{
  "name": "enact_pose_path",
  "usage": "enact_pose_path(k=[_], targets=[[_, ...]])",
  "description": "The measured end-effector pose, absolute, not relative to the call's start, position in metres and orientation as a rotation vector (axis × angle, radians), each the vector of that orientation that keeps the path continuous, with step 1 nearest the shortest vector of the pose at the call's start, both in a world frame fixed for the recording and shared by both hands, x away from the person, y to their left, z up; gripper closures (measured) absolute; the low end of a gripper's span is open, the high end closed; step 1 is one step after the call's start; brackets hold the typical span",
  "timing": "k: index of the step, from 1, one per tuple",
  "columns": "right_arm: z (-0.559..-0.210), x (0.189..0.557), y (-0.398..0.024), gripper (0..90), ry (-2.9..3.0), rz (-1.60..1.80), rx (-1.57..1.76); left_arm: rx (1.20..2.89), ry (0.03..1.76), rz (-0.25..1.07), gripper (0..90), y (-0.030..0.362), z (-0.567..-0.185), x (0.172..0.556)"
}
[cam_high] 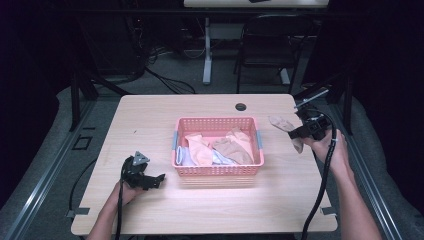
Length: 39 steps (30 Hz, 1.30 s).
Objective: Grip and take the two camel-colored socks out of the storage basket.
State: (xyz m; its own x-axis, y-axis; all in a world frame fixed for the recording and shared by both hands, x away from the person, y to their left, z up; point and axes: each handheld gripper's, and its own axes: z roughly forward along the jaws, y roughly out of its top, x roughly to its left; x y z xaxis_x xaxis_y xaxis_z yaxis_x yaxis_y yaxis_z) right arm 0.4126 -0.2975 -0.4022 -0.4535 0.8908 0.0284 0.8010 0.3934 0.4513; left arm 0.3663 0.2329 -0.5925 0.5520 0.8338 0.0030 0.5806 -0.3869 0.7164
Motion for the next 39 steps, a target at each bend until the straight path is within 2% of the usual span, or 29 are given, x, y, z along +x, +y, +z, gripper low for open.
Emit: enact_pose_path(k=[14,30,31,32,33,37,38,39], targets=[[-0.451,0.425,-0.318,81.0,2.445,0.497,1.638,2.112,1.132,0.482,0.1,0.233,-0.592,0.366],[-0.496,0.436,-0.316,80.4,2.503,0.397,1.691,2.114,1.13,0.481,0.2,0.233,-0.592,0.366],[-0.501,0.437,-0.317,76.1,2.532,0.348,1.69,2.12,1.127,0.477,0.2,0.233,-0.592,0.366],[-0.501,0.437,-0.317,76.1,2.532,0.348,1.69,2.12,1.127,0.477,0.2,0.233,-0.592,0.366],[-0.504,0.438,-0.319,61.9,2.512,0.348,1.708,2.122,1.124,0.476,0.2,0.233,-0.592,0.366],[-0.494,0.435,-0.323,31.3,2.495,0.417,1.708,2.122,1.124,0.475,0.2,0.233,-0.592,0.366],[-0.494,0.435,-0.323,31.3,2.495,0.417,1.708,2.122,1.124,0.475,0.2,0.233,-0.592,0.366],[-0.486,0.432,-0.323,19.5,2.471,0.47,1.692,2.121,1.125,0.475,0.2,0.233,-0.592,0.366]])
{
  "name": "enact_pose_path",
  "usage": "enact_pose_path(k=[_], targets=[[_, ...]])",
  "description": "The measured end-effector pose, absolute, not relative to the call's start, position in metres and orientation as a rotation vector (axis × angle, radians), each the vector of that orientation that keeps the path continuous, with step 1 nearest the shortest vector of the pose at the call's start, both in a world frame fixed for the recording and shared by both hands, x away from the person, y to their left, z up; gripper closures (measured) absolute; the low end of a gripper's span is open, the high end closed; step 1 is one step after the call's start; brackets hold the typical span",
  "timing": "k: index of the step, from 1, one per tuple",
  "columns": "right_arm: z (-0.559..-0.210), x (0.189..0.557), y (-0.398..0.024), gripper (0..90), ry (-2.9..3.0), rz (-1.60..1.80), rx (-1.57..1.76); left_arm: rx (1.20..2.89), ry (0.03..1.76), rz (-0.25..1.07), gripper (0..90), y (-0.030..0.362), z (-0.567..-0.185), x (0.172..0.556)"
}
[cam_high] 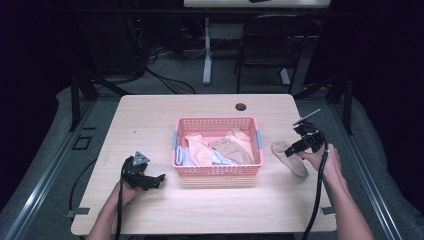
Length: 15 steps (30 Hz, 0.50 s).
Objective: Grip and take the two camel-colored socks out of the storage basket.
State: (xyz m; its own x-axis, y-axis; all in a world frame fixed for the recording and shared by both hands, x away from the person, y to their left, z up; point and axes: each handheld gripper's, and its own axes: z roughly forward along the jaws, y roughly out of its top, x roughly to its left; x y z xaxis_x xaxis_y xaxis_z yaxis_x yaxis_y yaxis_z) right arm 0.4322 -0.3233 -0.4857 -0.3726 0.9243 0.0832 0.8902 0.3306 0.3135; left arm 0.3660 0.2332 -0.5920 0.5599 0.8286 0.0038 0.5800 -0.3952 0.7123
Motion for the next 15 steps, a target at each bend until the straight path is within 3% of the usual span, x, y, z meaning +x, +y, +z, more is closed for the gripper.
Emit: enact_pose_path(k=[1,6,15], targets=[[-0.486,0.432,-0.323,19.5,2.471,0.47,1.692,2.121,1.125,0.475,0.2,0.233,-0.592,0.366],[-0.465,0.425,-0.316,0.0,2.469,0.586,1.619,2.121,1.125,0.475,0.2,0.233,-0.592,0.366],[-0.445,0.417,-0.283,0.0,2.51,0.677,1.482,2.122,1.123,0.475,0.2,0.233,-0.592,0.366]])
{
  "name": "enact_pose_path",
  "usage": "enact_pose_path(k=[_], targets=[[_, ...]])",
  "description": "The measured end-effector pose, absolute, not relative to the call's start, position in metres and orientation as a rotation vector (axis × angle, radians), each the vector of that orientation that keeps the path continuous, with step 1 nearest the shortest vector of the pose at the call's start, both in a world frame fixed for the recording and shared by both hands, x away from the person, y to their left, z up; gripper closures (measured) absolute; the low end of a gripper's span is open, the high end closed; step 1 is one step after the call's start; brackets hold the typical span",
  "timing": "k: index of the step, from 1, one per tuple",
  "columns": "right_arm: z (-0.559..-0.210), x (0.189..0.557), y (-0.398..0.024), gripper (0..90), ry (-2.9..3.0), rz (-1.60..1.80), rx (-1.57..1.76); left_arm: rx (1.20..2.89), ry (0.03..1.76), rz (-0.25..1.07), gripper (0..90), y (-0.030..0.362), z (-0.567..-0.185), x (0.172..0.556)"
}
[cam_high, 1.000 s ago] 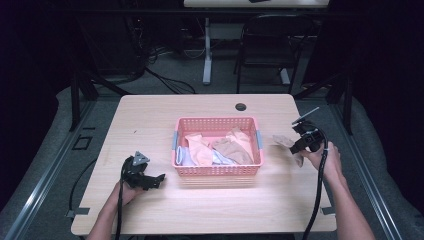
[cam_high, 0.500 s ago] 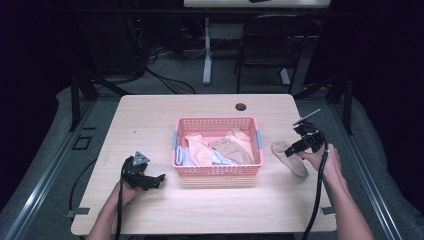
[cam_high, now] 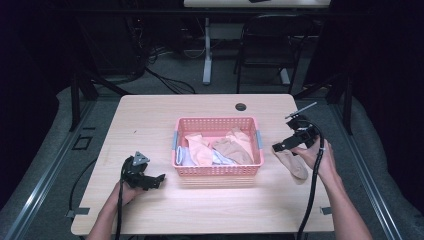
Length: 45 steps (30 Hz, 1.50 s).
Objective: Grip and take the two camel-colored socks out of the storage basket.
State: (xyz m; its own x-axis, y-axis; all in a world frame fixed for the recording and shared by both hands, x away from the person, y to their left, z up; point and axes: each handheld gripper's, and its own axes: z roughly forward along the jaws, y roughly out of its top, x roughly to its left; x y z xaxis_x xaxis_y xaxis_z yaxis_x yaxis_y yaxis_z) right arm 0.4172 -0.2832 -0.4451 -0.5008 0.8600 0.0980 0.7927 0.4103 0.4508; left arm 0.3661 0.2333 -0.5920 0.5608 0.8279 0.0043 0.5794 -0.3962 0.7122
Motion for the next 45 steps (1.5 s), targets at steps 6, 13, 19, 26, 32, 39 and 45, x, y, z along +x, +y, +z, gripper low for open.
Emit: enact_pose_path(k=[6,13,19,26,32,39,45], targets=[[-0.438,0.415,-0.256,0.0,2.557,0.721,1.387,2.121,1.125,0.476,0.2,0.233,-0.592,0.366],[-0.437,0.422,-0.218,0.8,2.619,0.708,1.275,2.122,1.124,0.476,0.2,0.233,-0.592,0.366],[-0.441,0.436,-0.191,1.4,2.666,0.683,1.222,2.122,1.123,0.475,0.1,0.233,-0.592,0.366],[-0.459,0.45,-0.165,8.7,2.742,0.617,1.187,2.122,1.123,0.475,0.2,0.233,-0.592,0.366],[-0.481,0.461,-0.147,15.5,2.797,0.539,1.202,2.122,1.123,0.475,0.1,0.233,-0.592,0.366],[-0.498,0.47,-0.141,24.3,2.814,0.455,1.238,2.122,1.122,0.474,0.1,0.233,-0.592,0.366],[-0.513,0.476,-0.139,31.1,2.829,0.366,1.265,2.123,1.122,0.474,0.1,0.234,-0.592,0.366]])
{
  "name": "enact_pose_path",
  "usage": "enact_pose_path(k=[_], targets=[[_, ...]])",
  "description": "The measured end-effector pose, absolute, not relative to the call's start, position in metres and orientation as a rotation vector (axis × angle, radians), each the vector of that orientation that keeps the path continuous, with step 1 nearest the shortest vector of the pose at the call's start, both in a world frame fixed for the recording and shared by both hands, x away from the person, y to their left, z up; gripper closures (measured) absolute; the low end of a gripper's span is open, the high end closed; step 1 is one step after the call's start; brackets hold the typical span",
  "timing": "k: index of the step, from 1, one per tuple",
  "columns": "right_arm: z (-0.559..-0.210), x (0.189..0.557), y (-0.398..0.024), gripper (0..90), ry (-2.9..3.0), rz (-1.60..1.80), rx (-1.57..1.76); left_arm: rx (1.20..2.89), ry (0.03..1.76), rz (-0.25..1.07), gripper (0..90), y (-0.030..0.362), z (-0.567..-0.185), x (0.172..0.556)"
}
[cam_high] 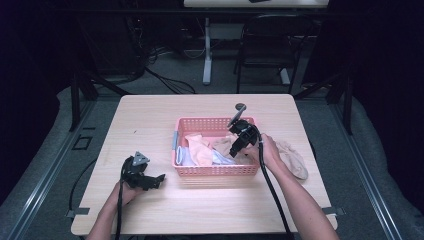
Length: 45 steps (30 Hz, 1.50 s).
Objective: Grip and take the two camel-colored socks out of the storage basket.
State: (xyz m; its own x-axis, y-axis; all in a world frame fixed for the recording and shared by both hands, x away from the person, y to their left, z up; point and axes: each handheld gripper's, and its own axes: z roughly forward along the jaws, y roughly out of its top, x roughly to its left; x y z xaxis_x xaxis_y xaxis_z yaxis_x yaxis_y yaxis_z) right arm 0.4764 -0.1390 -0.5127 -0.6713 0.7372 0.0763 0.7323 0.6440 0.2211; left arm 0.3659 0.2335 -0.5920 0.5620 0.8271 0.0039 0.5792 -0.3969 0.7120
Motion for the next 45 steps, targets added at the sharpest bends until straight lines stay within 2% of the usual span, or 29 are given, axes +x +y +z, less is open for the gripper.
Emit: enact_pose_path(k=[13,19,20,24,26,29,37,45], targets=[[-0.535,0.484,-0.132,42.4,2.858,0.214,1.28,2.123,1.122,0.474,0.1,0.234,-0.592,0.366],[-0.537,0.486,-0.13,51.0,2.891,0.15,1.245,2.122,1.122,0.474,0.1,0.233,-0.592,0.366],[-0.537,0.486,-0.13,57.2,2.896,0.152,1.248,2.122,1.122,0.474,0.1,0.233,-0.592,0.366],[-0.536,0.485,-0.131,72.1,2.889,0.198,1.278,2.123,1.122,0.474,0.1,0.233,-0.592,0.366],[-0.533,0.485,-0.132,78.4,2.889,0.205,1.273,2.123,1.122,0.474,0.1,0.233,-0.592,0.366],[-0.528,0.484,-0.134,83.2,2.887,0.218,1.265,2.122,1.122,0.474,0.1,0.233,-0.592,0.366],[-0.513,0.476,-0.137,85.1,2.84,0.324,1.266,2.122,1.122,0.474,0.1,0.233,-0.592,0.366],[-0.481,0.469,-0.144,85.1,2.822,0.44,1.223,2.123,1.122,0.474,0.1,0.233,-0.592,0.366]])
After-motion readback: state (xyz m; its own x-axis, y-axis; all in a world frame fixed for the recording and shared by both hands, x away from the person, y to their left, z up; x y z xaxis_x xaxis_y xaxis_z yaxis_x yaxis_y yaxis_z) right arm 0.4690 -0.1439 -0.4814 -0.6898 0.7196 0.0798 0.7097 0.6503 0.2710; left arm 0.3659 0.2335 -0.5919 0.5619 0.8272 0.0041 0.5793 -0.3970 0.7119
